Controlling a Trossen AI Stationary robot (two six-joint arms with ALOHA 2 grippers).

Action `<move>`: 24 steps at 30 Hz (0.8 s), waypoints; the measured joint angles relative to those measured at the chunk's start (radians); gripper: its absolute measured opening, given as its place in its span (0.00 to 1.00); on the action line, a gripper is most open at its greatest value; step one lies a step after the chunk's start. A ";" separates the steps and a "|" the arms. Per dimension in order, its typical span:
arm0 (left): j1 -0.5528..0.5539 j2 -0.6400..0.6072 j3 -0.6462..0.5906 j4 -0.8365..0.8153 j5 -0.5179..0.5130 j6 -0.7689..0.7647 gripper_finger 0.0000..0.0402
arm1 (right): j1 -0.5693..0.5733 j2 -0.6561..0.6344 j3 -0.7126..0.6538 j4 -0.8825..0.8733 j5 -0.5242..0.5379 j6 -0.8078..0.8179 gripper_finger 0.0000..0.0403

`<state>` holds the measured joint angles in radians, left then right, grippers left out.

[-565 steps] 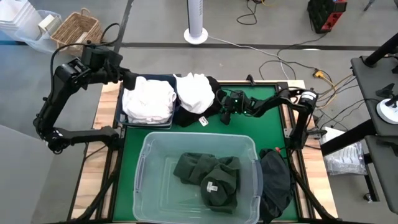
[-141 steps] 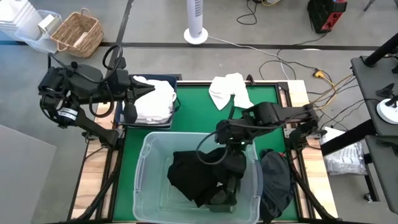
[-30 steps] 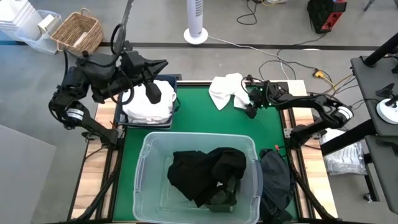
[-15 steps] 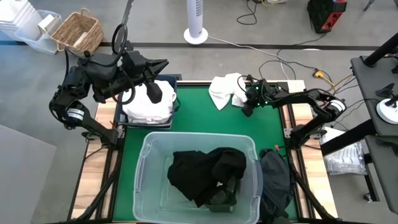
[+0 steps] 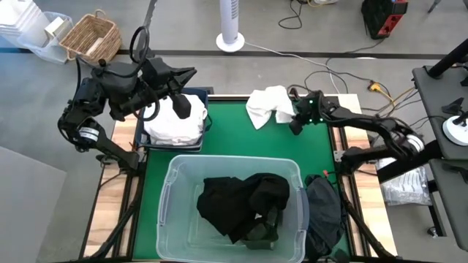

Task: Sort clothes
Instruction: Put the white shorts into the blue laundry bin

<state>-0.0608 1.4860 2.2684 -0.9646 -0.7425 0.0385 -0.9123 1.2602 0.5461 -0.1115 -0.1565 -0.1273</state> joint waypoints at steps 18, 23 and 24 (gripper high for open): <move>0.041 0.054 -0.001 -0.013 0.286 0.048 0.00 | 0.000 -0.456 0.126 -0.133 -0.117 0.334 0.02; 0.090 0.049 0.006 -0.056 0.411 0.049 0.00 | 0.005 -0.436 0.306 -0.165 -0.156 0.401 0.02; 0.099 0.046 0.006 -0.064 0.413 0.049 0.00 | 0.005 -0.426 0.344 -0.179 -0.161 0.407 0.02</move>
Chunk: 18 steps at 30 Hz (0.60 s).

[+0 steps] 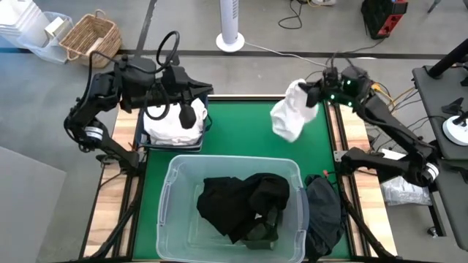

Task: Sort clothes
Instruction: Put the white shorts into the blue laundry bin

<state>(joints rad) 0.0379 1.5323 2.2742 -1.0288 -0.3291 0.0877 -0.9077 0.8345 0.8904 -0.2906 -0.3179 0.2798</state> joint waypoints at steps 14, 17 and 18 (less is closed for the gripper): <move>0.081 -0.010 0.000 -0.008 0.151 0.104 0.00 | 0.080 0.197 0.505 -0.118 -0.006 0.013 0.02; 0.109 -0.011 0.000 -0.002 0.177 0.105 0.03 | 0.128 0.249 0.594 -0.121 -0.007 0.016 0.02; 0.120 -0.012 0.000 -0.001 0.196 0.106 0.04 | 0.145 0.266 0.624 -0.121 -0.007 0.016 0.02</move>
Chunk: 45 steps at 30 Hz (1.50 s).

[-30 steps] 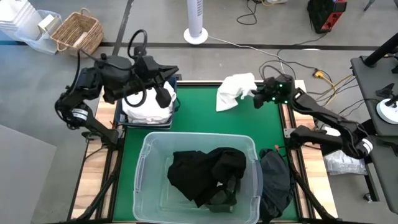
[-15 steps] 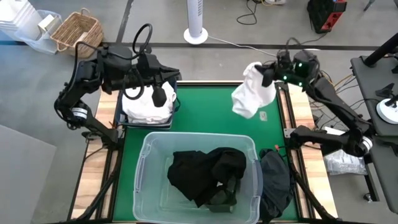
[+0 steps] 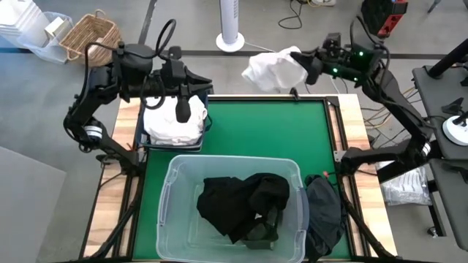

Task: Sort clothes
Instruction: Put the white shorts into the blue laundry bin

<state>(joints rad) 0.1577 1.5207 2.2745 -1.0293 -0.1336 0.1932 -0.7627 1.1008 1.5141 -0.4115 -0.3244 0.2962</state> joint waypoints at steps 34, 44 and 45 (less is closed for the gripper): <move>0.214 0.004 -0.291 0.329 0.082 -0.010 0.62 | 0.297 0.563 0.770 -0.056 -0.035 -0.011 0.02; 0.220 -0.001 -0.386 0.500 0.069 0.031 0.62 | 0.296 0.589 0.804 -0.078 -0.050 -0.008 0.02; 0.221 0.000 -0.393 0.509 0.095 0.031 0.62 | 0.298 0.589 0.804 -0.078 -0.050 -0.008 0.02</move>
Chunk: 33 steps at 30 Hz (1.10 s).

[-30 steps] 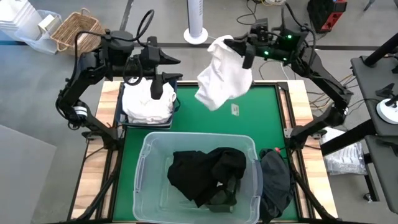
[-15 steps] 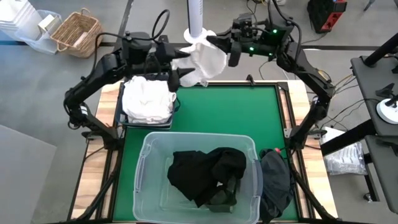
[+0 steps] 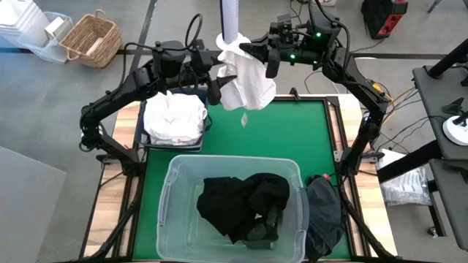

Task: Sort clothes
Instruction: Put the white shorts into the blue laundry bin

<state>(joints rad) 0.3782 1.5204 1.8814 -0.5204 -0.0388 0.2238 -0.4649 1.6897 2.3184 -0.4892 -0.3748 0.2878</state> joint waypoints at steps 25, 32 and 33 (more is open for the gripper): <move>0.010 0.000 -0.112 0.137 0.094 -0.061 0.03 | 0.009 -0.001 0.000 0.000 0.000 -0.007 0.02; 0.012 -0.039 -0.112 0.094 0.059 -0.087 0.00 | 0.009 -0.009 0.001 -0.058 0.008 -0.011 0.11; 0.012 -0.049 -0.112 0.087 0.052 -0.087 0.00 | 0.009 -0.012 0.001 -0.069 0.008 -0.010 0.13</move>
<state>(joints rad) 0.3901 1.4716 1.7699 -0.4337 0.0128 0.1370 -0.4561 1.6775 2.3196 -0.5585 -0.3664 0.2775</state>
